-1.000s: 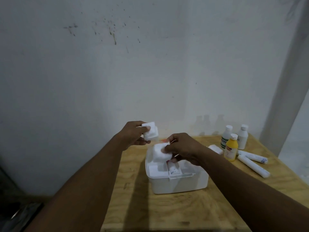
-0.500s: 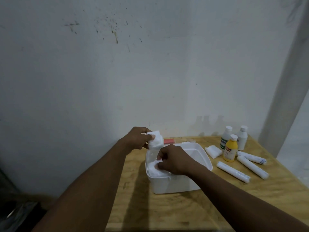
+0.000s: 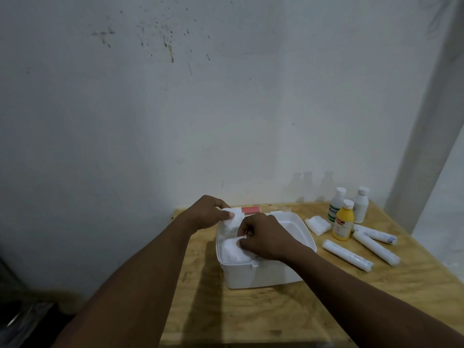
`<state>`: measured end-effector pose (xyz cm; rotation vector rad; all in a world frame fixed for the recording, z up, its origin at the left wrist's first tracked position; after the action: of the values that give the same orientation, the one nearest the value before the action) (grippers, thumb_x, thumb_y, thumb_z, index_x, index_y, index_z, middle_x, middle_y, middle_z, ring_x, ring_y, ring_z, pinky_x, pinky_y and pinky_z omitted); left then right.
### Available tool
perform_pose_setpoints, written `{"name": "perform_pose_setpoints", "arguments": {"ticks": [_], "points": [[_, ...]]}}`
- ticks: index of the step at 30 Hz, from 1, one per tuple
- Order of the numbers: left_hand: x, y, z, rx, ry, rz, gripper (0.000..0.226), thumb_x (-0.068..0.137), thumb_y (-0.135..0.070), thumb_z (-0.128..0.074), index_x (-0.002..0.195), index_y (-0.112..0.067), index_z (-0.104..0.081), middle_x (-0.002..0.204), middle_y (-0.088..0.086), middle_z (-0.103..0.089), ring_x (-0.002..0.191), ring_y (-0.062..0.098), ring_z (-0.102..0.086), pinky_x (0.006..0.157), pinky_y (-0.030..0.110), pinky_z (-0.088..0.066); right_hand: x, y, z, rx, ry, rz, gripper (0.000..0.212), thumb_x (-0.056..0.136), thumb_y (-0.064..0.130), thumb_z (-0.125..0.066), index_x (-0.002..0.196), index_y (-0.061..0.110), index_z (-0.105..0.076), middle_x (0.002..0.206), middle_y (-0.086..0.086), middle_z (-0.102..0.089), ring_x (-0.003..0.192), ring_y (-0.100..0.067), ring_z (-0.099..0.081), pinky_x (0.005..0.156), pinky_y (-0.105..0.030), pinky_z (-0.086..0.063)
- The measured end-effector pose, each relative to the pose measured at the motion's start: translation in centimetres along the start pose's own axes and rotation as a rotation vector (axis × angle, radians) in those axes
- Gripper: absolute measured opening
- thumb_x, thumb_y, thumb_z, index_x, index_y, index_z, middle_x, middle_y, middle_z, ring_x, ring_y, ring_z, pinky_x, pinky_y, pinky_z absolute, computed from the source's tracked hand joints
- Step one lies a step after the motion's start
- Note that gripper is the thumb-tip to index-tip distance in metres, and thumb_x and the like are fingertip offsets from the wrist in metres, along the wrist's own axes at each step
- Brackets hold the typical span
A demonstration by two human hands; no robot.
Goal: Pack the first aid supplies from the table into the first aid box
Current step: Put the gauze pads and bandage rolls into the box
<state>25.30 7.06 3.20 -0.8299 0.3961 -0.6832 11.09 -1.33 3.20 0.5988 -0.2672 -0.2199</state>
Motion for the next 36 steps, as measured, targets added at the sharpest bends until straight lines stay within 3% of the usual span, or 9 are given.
{"name": "perform_pose_setpoints", "arguments": {"ticks": [3,8,13,16,19,22,29,36], "points": [[-0.1,-0.1,-0.1,0.045,0.049,0.014,0.021,0.088,-0.017,-0.075,0.103,-0.002,-0.076,0.09,0.006,-0.07,0.065,0.01,-0.057,0.054,0.014,-0.047,0.1,-0.1,0.0,0.003,-0.002,-0.001,0.011,0.077,0.021,-0.071,0.087,0.018,-0.07,0.078,0.007,-0.062,0.076,-0.012,-0.06,0.069,-0.023,-0.046],[-0.1,-0.1,-0.2,0.071,0.1,0.048,0.022,0.09,-0.016,-0.072,0.104,0.001,-0.075,0.083,0.006,-0.068,0.063,0.012,-0.056,0.049,0.016,-0.043,0.1,0.0,-0.1,0.003,0.006,-0.002,0.012,0.077,0.022,-0.071,0.089,0.018,-0.071,0.081,0.005,-0.062,0.077,-0.013,-0.061,0.073,-0.026,-0.049],[0.0,0.5,0.4,0.075,0.121,0.123,0.027,0.091,-0.019,-0.069,0.105,0.004,-0.072,0.074,0.004,-0.061,0.062,0.013,-0.052,0.052,0.023,-0.032,0.2,-0.1,-0.1,0.032,0.003,0.007,0.012,0.077,0.021,-0.072,0.088,0.017,-0.071,0.081,0.003,-0.066,0.075,-0.013,-0.062,0.071,-0.024,-0.048],[0.1,0.7,0.6,0.108,0.11,0.13,0.027,0.089,-0.019,-0.072,0.104,0.003,-0.072,0.078,0.007,-0.063,0.063,0.015,-0.052,0.05,0.023,-0.034,0.2,-0.2,0.0,0.036,-0.012,0.001,0.012,0.077,0.021,-0.072,0.088,0.016,-0.072,0.084,-0.001,-0.071,0.077,-0.014,-0.064,0.073,-0.025,-0.05],[0.5,0.8,0.1,0.159,0.085,0.053,0.02,0.083,-0.021,-0.08,0.095,-0.006,-0.073,0.088,0.005,-0.068,0.069,0.017,-0.058,0.058,0.025,-0.047,0.3,-0.4,-0.3,0.029,-0.008,-0.002,0.013,0.077,0.022,-0.072,0.09,0.018,-0.071,0.086,-0.001,-0.071,0.078,-0.015,-0.065,0.076,-0.028,-0.052],[0.5,0.6,-0.1,0.226,0.008,-0.019,0.023,0.075,-0.027,-0.087,0.087,-0.018,-0.069,0.085,-0.004,-0.065,0.076,0.016,-0.061,0.069,0.028,-0.048,0.4,-0.4,-0.5,0.017,-0.004,-0.002,0.016,0.078,0.025,-0.072,0.092,0.019,-0.071,0.087,-0.001,-0.071,0.078,-0.014,-0.065,0.078,-0.028,-0.053],[0.4,-0.2,0.1,0.31,-0.015,-0.078,0.021,0.077,-0.03,-0.085,0.088,-0.015,-0.077,0.085,-0.001,-0.072,0.079,0.013,-0.065,0.066,0.024,-0.048,0.3,-0.3,-0.3,0.005,0.005,0.006,0.017,0.079,0.024,-0.072,0.095,0.018,-0.072,0.084,0.004,-0.065,0.08,-0.014,-0.063,0.077,-0.025,-0.051],[0.0,-1.1,-1.0,0.557,-0.026,-0.145,0.018,0.079,-0.031,-0.083,0.091,-0.022,-0.073,0.082,-0.012,-0.055,0.078,0.011,-0.058,0.067,0.025,-0.043,0.1,-0.4,-0.8,-0.016,0.017,0.011,0.019,0.082,0.025,-0.071,0.099,0.019,-0.072,0.101,0.001,-0.069,0.083,-0.012,-0.061,0.084,-0.027,-0.052]]}}
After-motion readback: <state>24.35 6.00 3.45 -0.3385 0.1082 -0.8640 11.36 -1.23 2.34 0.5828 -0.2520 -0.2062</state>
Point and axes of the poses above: each hand's wrist, its own x-axis towards the middle knuckle, its own z-axis out of the back of the hand, y = z × x, the point moved 7 cm from there along x, towards the middle knuckle
